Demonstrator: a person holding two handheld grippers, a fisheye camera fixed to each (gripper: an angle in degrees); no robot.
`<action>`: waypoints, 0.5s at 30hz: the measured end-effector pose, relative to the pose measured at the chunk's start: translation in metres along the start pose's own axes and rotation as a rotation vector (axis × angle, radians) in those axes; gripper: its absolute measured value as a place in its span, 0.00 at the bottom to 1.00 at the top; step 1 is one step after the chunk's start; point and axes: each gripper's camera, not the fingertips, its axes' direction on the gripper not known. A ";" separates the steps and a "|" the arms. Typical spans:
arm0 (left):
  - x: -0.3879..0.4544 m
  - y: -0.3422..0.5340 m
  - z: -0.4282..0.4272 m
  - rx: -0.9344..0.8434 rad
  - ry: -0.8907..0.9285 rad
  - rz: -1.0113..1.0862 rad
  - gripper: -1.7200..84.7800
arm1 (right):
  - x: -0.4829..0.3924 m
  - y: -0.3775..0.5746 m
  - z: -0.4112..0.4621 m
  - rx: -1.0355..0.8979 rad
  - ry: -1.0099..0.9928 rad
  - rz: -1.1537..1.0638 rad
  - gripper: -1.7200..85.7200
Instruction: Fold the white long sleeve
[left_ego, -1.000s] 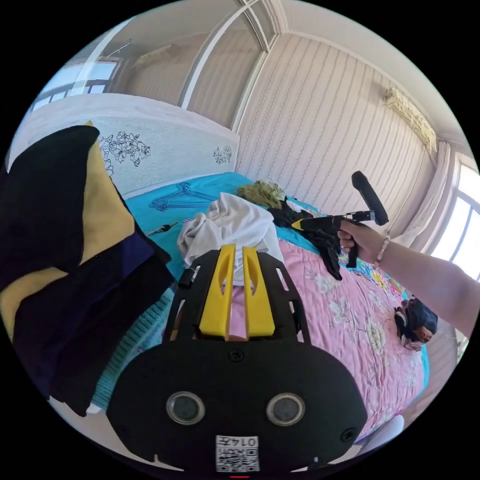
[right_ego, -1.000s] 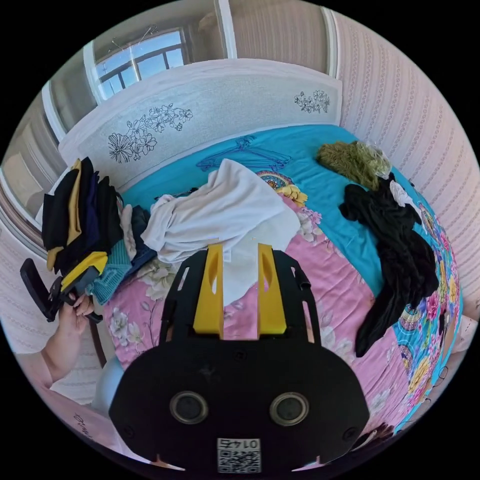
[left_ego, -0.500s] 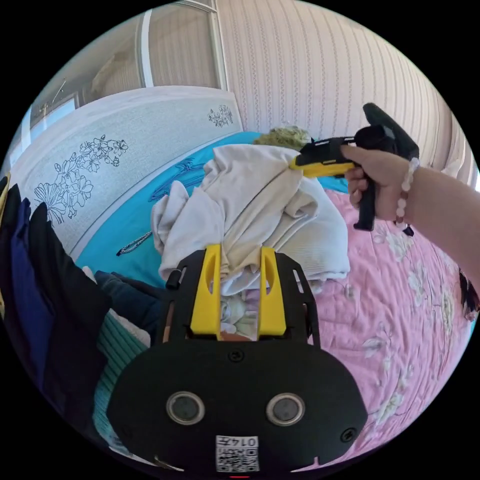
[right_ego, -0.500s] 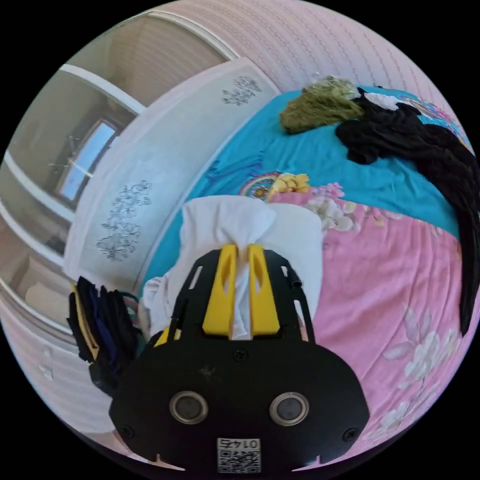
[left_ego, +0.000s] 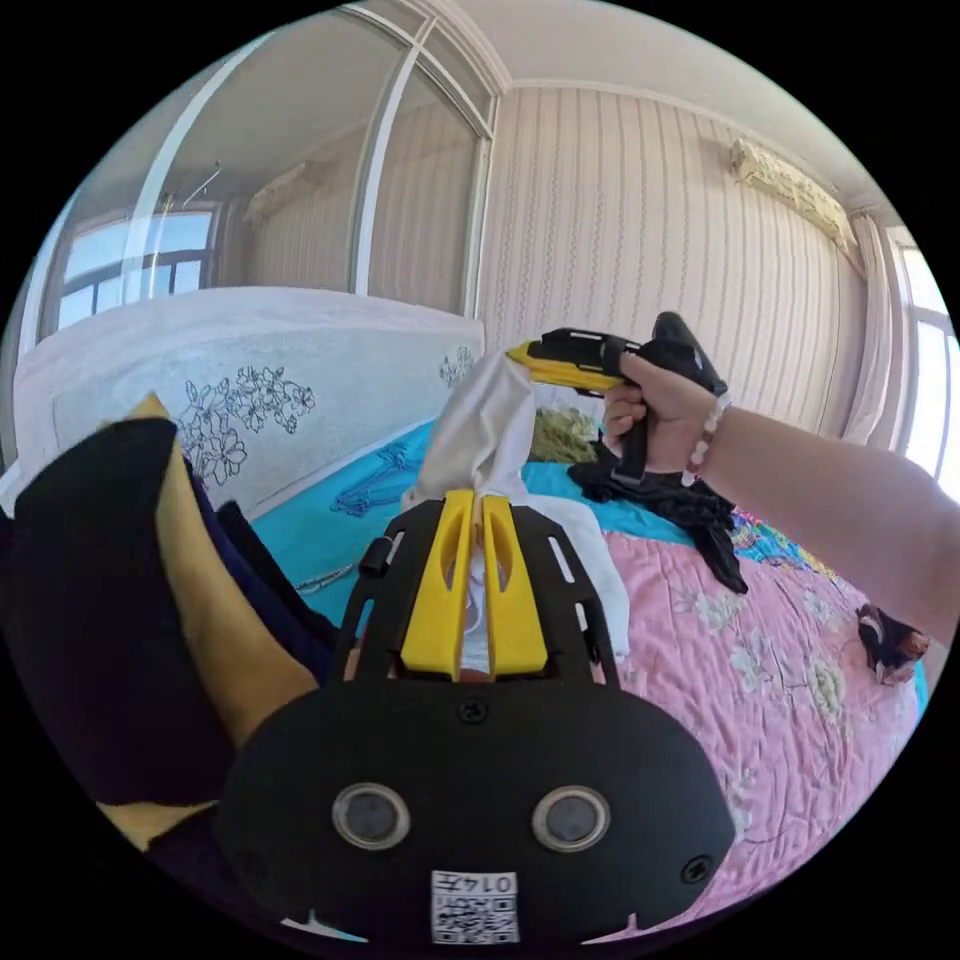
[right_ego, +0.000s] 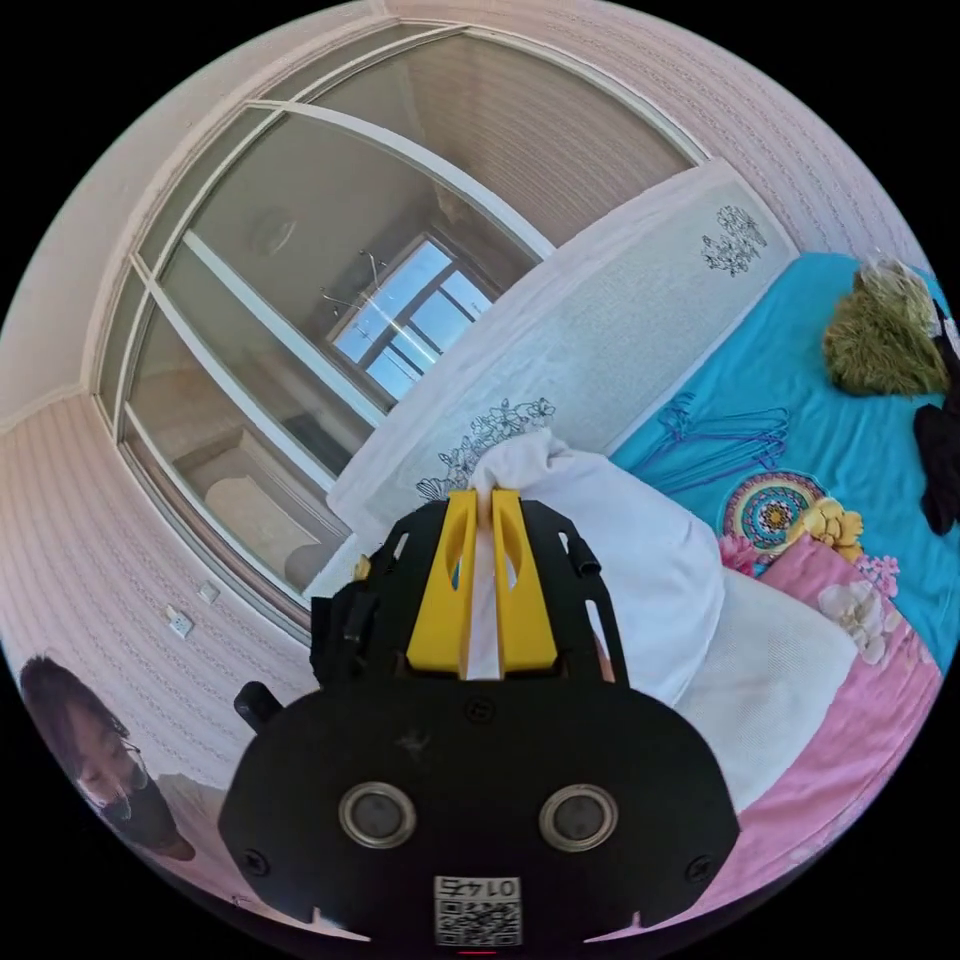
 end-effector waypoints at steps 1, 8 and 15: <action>0.001 -0.006 -0.006 0.018 0.005 0.014 0.01 | -0.005 -0.003 -0.006 0.020 -0.026 -0.013 0.04; 0.059 -0.008 0.003 -0.055 0.240 0.178 0.01 | 0.039 0.018 -0.108 0.082 -0.096 0.041 0.04; 0.108 0.090 0.083 -0.383 0.229 0.176 0.07 | 0.137 0.118 -0.138 -0.239 0.372 0.398 0.05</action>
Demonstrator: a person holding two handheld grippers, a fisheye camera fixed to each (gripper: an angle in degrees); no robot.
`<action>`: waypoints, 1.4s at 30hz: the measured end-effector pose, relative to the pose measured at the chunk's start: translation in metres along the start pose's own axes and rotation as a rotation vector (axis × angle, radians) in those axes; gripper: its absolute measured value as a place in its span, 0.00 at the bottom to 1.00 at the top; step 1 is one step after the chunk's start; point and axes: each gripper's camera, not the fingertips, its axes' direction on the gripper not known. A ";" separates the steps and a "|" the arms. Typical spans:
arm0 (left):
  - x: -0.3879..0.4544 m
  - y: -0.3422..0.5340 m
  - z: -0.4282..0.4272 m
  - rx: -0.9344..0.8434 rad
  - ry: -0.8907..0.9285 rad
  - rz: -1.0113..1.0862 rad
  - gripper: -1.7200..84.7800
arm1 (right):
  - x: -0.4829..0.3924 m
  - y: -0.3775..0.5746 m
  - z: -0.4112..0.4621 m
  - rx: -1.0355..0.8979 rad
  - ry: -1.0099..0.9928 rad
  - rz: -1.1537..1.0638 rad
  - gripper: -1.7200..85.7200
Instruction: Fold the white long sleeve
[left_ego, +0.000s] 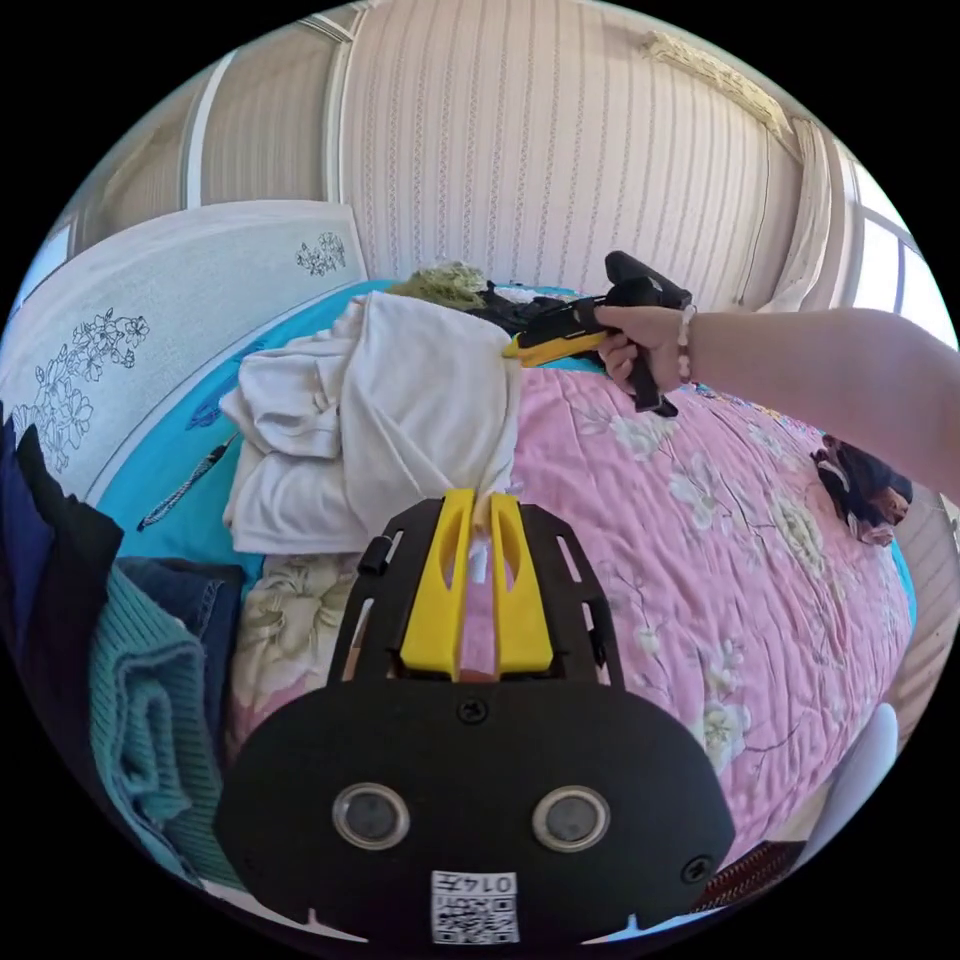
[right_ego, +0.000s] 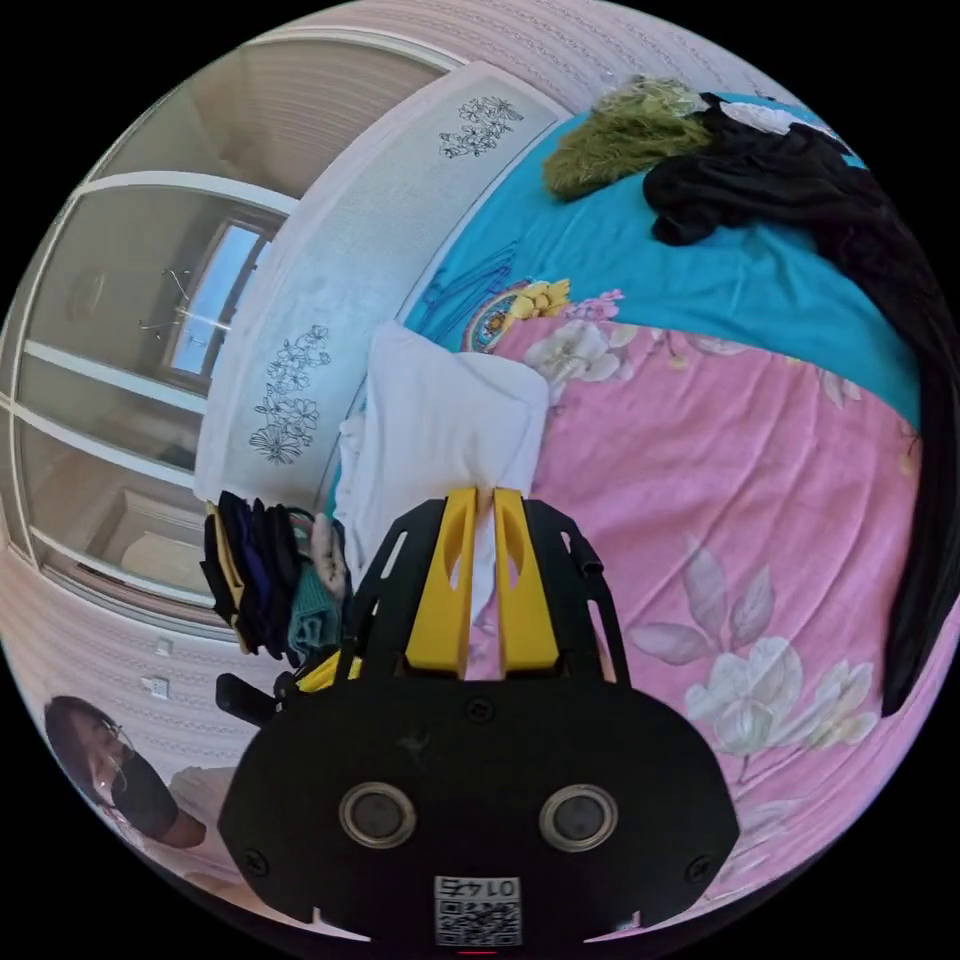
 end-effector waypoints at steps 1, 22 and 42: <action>-0.001 0.002 -0.004 0.010 0.002 -0.007 0.07 | -0.001 0.001 -0.004 0.010 0.015 -0.002 0.05; -0.074 -0.042 0.025 0.006 0.084 -0.217 0.01 | -0.345 -0.017 0.092 -0.064 0.472 -0.456 0.08; 0.328 0.061 -0.098 -0.191 1.155 0.383 0.01 | -0.296 0.457 -0.426 0.194 0.339 0.471 0.03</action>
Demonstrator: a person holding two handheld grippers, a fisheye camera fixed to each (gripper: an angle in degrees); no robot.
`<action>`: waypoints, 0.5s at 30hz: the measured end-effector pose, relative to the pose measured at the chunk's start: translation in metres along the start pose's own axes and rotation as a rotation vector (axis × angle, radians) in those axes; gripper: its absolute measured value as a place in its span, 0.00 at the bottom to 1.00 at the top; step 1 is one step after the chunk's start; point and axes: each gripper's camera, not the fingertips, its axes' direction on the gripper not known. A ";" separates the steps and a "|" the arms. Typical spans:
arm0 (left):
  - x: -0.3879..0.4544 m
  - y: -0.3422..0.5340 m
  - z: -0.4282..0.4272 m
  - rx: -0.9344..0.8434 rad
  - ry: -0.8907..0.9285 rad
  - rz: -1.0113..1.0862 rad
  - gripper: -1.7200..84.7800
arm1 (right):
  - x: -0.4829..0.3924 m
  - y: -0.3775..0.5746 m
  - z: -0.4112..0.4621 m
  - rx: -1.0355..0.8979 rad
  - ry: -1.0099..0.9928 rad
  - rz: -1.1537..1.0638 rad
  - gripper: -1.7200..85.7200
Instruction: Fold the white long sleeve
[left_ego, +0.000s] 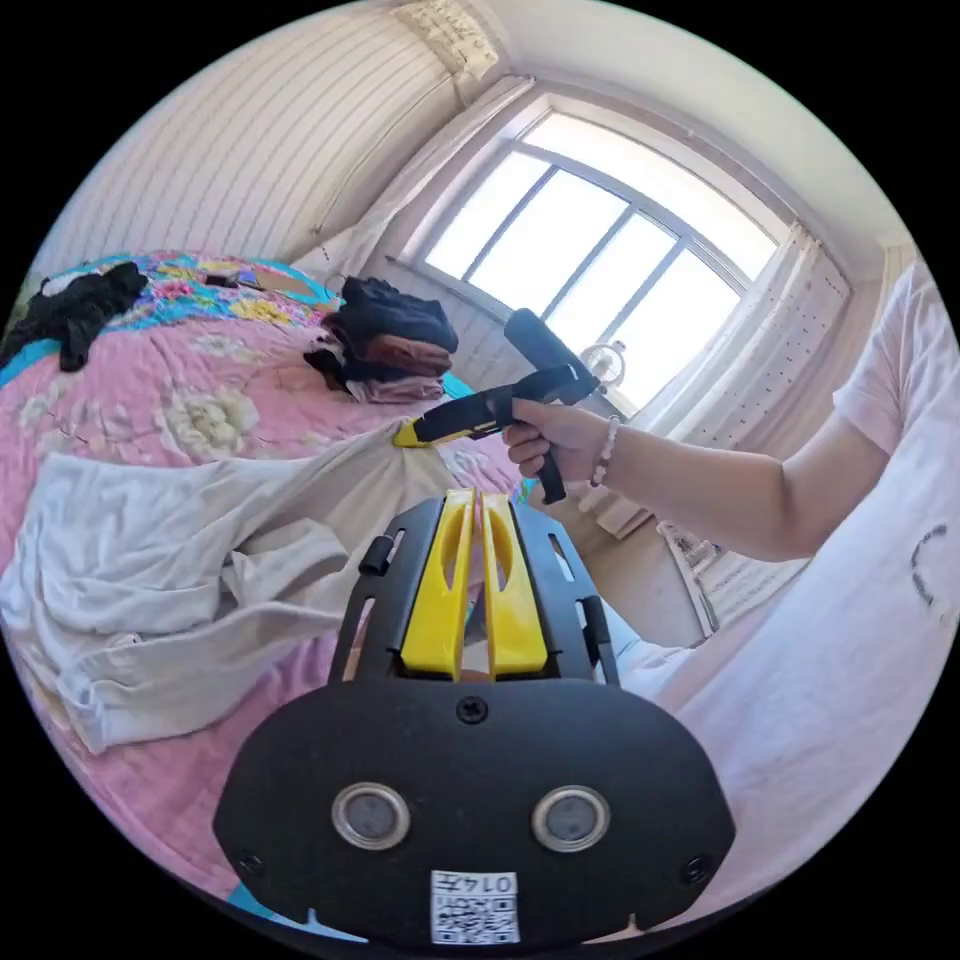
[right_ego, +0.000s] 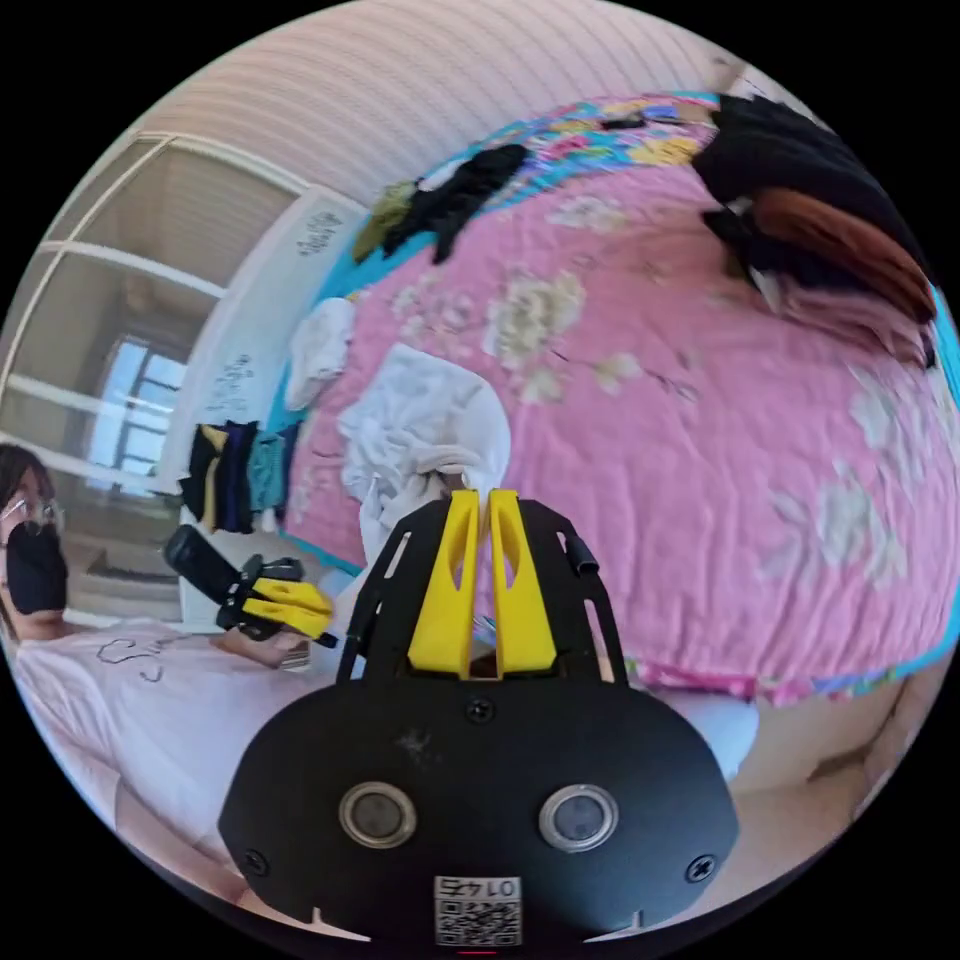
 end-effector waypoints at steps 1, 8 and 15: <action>0.000 0.007 0.006 -0.017 0.002 -0.034 0.01 | 0.013 0.011 0.002 -0.025 0.033 0.055 0.03; -0.034 0.072 -0.087 -0.068 -0.524 -0.317 0.02 | -0.087 0.021 -0.002 0.061 0.177 0.012 0.05; -0.101 0.067 -0.171 -0.009 -0.740 -0.523 0.09 | -0.323 -0.027 0.030 0.130 0.433 -0.373 0.11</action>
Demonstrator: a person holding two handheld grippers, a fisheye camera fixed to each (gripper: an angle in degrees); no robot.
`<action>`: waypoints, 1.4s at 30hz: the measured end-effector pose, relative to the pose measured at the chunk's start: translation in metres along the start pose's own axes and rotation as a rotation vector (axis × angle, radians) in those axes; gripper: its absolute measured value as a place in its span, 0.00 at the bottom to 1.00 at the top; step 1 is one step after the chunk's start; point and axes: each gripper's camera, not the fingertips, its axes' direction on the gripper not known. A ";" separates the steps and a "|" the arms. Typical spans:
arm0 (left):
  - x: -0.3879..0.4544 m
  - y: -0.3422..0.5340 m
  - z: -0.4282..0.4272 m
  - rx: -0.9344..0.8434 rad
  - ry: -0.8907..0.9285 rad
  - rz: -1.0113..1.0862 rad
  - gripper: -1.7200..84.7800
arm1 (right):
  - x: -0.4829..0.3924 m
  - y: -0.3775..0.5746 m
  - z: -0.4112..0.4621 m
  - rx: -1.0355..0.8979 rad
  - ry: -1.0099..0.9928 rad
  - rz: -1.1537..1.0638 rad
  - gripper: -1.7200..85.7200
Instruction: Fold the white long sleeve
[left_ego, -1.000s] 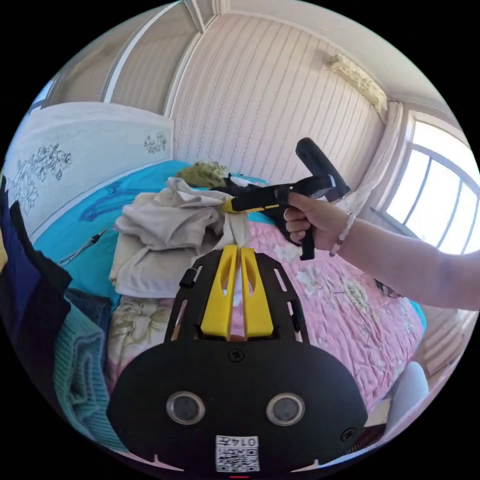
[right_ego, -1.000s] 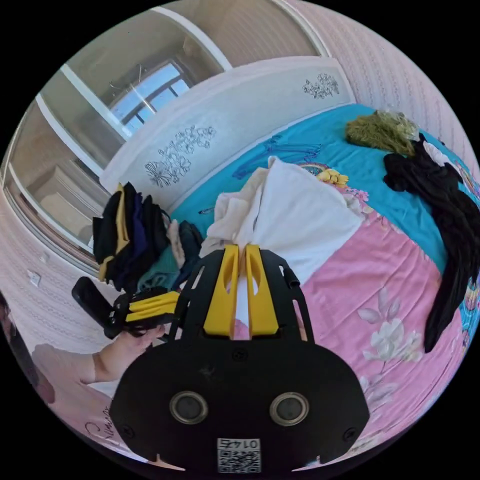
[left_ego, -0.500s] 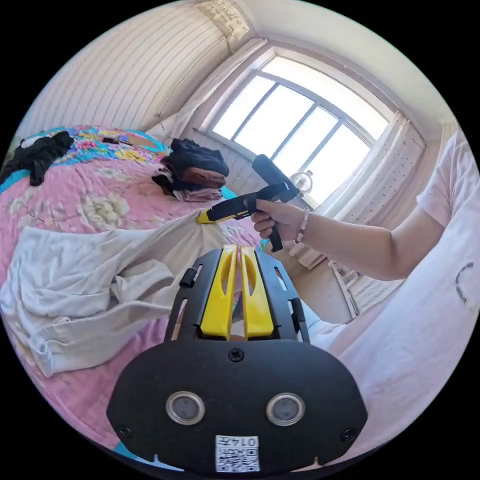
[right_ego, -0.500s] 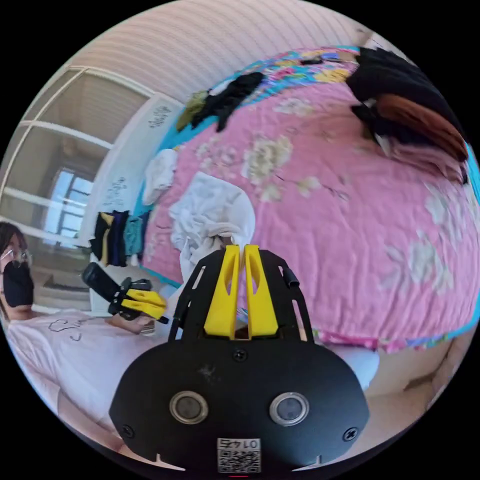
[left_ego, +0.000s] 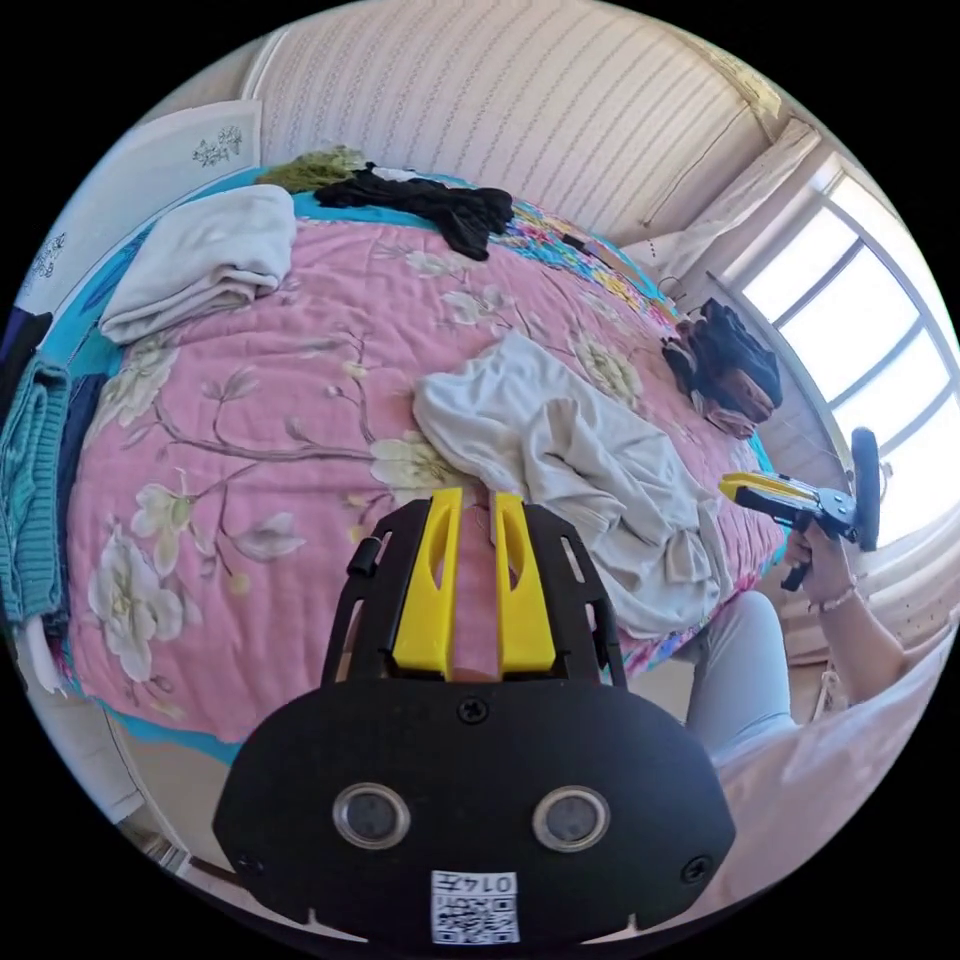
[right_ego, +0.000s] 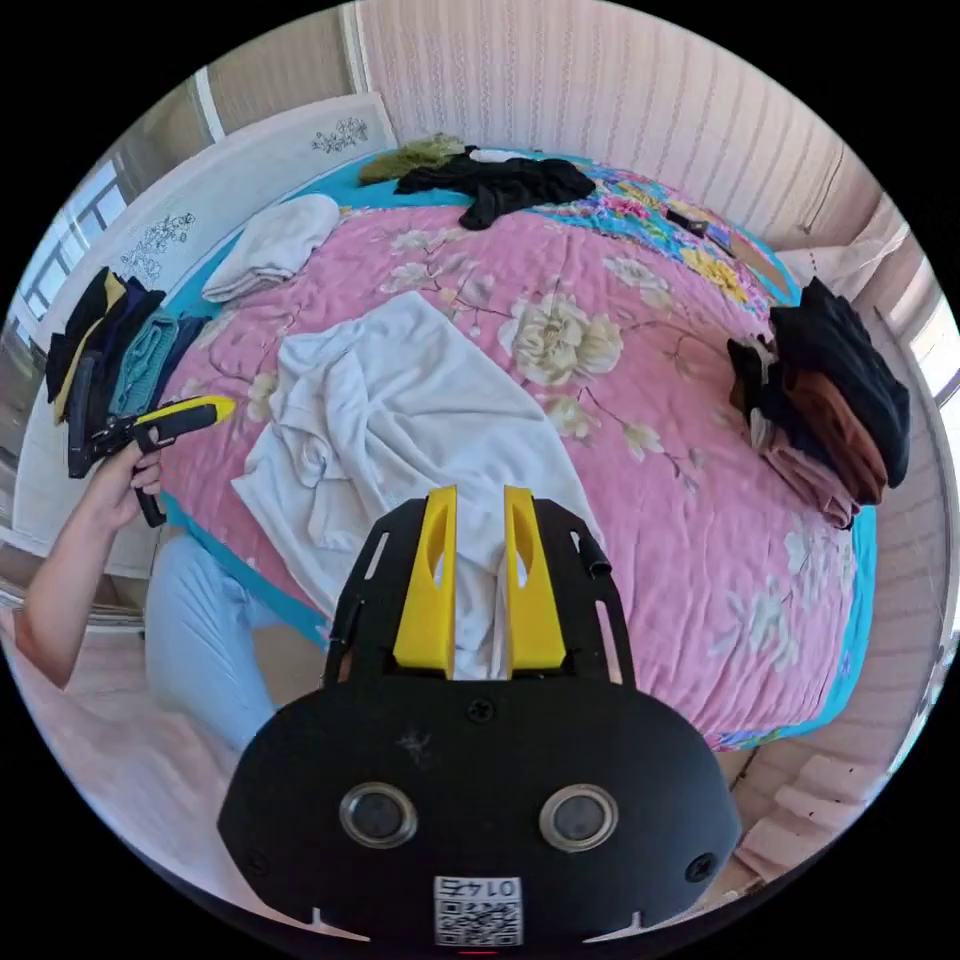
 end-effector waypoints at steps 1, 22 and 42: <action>-0.002 -0.004 0.000 0.007 -0.009 -0.006 0.09 | -0.007 -0.003 -0.008 0.024 -0.010 -0.001 0.11; -0.013 0.018 -0.082 0.215 0.371 -0.001 0.01 | -0.049 -0.059 -0.256 0.213 -0.181 0.048 0.04; 0.124 0.062 -0.485 0.882 0.196 0.453 0.01 | -0.055 -0.024 -0.786 0.829 -0.352 -0.283 0.03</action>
